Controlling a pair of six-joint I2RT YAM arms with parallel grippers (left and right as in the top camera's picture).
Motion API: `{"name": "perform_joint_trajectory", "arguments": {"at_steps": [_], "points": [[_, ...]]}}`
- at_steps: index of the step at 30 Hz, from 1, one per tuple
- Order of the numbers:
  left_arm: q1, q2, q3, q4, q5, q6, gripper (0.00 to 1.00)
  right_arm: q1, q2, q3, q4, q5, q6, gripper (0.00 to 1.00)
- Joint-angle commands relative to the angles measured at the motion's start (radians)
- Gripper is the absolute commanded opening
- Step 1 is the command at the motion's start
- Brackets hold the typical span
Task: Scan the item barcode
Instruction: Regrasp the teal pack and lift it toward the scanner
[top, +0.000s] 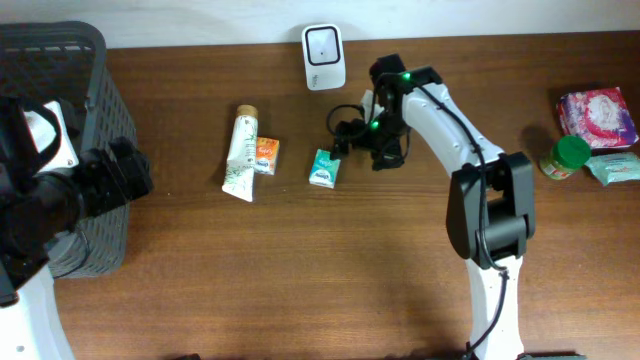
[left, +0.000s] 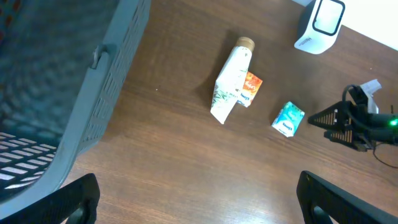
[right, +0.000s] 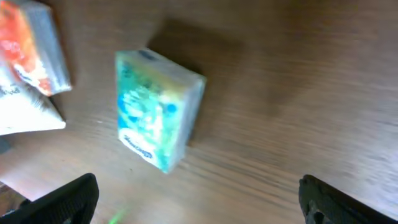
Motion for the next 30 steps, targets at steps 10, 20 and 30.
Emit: {"name": "perform_joint_trajectory", "arguments": {"at_steps": [10,20,30], "points": [[0.005,-0.002,0.000,0.001,0.000,-0.010,0.99,0.041,0.007,-0.109,0.158,-0.076,0.094,0.63],[0.005,-0.002,0.000,0.001,0.000,-0.010,0.99,0.051,0.007,-0.291,0.364,-0.037,0.154,0.29],[0.005,-0.002,0.000,0.001,0.000,-0.010,0.99,-0.015,-0.020,-0.227,0.371,-0.388,-0.008,0.04]]}}
